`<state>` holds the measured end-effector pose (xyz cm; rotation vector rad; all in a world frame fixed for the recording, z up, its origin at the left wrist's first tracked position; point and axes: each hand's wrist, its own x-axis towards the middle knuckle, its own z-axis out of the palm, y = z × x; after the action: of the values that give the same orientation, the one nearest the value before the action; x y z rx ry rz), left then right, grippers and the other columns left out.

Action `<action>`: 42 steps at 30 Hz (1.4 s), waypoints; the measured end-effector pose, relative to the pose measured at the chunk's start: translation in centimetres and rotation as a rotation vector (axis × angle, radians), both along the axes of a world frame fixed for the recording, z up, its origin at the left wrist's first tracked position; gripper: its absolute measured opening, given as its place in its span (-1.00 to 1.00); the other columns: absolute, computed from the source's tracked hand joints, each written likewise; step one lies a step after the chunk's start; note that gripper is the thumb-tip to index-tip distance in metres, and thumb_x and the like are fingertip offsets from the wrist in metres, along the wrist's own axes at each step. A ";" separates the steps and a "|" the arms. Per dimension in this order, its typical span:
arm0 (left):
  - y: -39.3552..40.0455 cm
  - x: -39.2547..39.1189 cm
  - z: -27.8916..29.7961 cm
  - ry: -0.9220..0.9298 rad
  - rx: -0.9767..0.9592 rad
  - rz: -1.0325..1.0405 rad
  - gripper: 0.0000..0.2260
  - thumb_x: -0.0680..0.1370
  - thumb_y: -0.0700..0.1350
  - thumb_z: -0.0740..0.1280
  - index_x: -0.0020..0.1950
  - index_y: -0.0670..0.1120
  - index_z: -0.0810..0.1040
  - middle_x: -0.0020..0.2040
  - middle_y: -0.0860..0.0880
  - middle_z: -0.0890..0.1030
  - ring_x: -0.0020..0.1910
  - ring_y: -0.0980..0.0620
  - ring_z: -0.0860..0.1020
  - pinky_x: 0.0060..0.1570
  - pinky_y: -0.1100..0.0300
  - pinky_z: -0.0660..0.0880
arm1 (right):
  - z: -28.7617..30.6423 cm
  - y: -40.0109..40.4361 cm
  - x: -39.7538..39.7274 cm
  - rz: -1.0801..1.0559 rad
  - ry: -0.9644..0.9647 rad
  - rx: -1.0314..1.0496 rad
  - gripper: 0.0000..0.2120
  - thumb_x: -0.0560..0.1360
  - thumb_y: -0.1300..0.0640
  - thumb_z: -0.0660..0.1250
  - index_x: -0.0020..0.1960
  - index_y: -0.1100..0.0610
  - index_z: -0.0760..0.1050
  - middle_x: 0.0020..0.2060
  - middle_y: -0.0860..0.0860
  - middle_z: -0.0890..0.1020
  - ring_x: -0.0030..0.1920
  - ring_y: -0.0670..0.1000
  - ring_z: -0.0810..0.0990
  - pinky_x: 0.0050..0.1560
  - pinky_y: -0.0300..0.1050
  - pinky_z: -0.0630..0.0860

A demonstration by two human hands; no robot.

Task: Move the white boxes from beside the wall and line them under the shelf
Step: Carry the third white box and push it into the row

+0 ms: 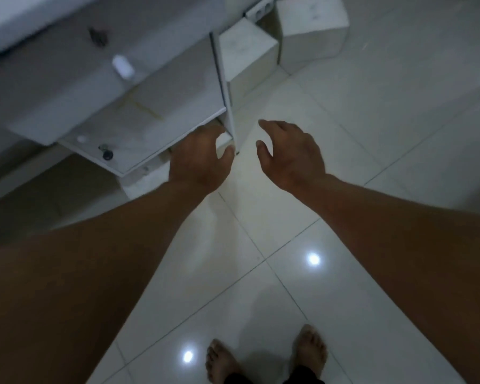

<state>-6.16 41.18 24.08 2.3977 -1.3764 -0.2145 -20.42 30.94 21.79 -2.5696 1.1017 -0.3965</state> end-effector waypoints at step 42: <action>-55.6 1.8 11.0 0.366 0.073 0.200 -0.60 0.63 0.08 0.18 0.43 -0.04 0.41 0.31 -0.09 0.51 0.28 -0.08 0.47 0.28 0.08 0.37 | 11.6 -54.0 0.7 -0.134 0.021 0.263 -0.53 0.62 -0.04 0.18 0.49 0.10 0.30 0.38 0.06 0.44 0.37 0.08 0.40 0.34 0.05 0.38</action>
<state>-4.33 -14.47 35.12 2.3818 -0.9740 -0.6224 -19.70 -23.03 33.38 -2.2847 1.2476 -0.2377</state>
